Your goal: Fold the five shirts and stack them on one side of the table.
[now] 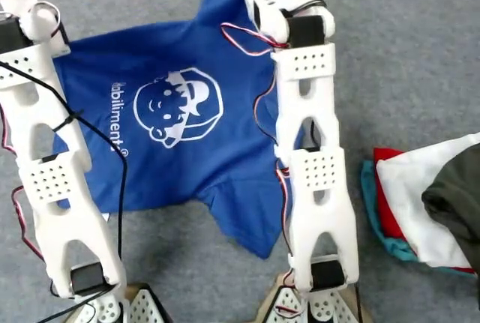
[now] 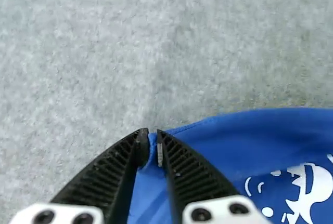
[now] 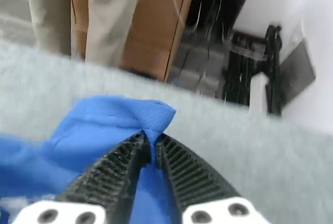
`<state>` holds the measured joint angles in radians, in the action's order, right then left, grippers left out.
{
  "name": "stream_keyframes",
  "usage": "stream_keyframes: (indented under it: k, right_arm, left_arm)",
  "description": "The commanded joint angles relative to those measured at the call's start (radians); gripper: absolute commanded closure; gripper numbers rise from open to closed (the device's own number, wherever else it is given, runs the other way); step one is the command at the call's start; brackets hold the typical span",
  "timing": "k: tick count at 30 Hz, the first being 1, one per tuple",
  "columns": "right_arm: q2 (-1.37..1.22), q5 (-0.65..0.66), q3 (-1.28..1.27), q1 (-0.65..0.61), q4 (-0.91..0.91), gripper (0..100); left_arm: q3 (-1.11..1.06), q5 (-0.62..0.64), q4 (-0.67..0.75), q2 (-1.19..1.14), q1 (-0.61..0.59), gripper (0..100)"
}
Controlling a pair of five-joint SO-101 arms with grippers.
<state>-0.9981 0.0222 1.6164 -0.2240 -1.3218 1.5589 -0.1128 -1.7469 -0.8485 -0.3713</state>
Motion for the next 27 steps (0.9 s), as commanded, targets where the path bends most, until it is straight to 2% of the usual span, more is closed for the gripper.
stream_keyframes:
  k: [1, 7, 11, 19, 23, 27]
  right_arm:
    - [0.133, 0.009, 0.051, -0.008, -0.201, 99.4]
    - [0.236, 0.009, 0.05, -0.028, -0.451, 99.4]
    - [0.252, 0.003, 0.05, -0.022, -0.465, 99.4]
    - [0.272, 0.0, 0.042, -0.021, -0.47, 99.5]
    - [0.369, -0.028, -0.116, -0.019, -0.47, 99.5]
    - [0.555, -0.043, -0.449, -0.028, -0.466, 99.5]
  left_arm:
    - [0.041, -0.011, -0.014, 0.024, -0.023, 98]
    - [-0.097, -0.018, -0.017, 0.03, -0.054, 98]
    - [-0.315, -0.02, -0.017, 0.114, -0.051, 98]
    - [-0.844, -0.028, -0.012, 0.444, -0.029, 98]
    - [-1.03, -0.057, -0.011, 0.55, -0.037, 98]
    - [-1.155, -0.083, 0.011, 0.611, -0.041, 98]
